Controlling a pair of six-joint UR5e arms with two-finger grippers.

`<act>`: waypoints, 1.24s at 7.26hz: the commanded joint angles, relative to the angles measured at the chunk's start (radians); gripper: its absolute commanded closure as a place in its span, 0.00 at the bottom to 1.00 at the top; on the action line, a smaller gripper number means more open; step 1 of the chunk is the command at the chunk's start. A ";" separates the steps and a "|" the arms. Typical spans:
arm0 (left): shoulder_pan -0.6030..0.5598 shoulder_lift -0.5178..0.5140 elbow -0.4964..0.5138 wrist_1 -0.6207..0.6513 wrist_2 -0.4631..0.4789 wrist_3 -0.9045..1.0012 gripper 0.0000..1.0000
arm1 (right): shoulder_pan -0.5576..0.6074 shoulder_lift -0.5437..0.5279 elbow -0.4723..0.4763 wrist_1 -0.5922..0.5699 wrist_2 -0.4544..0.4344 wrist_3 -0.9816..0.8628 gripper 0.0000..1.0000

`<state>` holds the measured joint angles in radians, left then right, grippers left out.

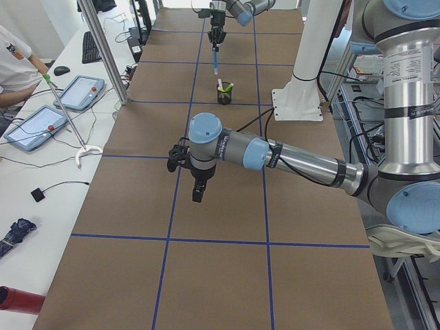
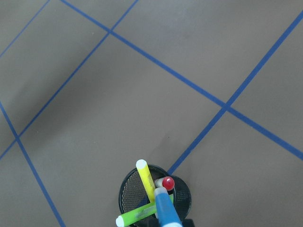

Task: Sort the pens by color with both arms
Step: 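Lift the blue marker out of the cup with the right gripper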

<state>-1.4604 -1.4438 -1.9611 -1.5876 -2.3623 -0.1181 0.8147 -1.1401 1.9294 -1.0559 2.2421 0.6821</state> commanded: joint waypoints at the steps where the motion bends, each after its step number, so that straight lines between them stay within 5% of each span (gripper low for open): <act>1: 0.000 -0.001 0.002 0.000 0.000 0.000 0.00 | 0.026 -0.001 0.005 0.001 -0.146 0.078 1.00; 4: 0.000 -0.004 0.005 -0.002 0.000 0.002 0.00 | -0.053 0.011 -0.082 0.011 -0.532 0.292 1.00; 6: 0.000 -0.012 0.004 -0.003 0.003 0.005 0.00 | -0.286 0.026 -0.111 0.008 -1.016 0.526 1.00; 9: 0.000 -0.012 0.004 -0.002 0.006 0.003 0.00 | -0.345 0.031 -0.221 0.010 -1.237 0.667 1.00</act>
<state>-1.4603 -1.4553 -1.9573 -1.5900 -2.3567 -0.1146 0.4912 -1.1141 1.7654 -1.0480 1.1013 1.2709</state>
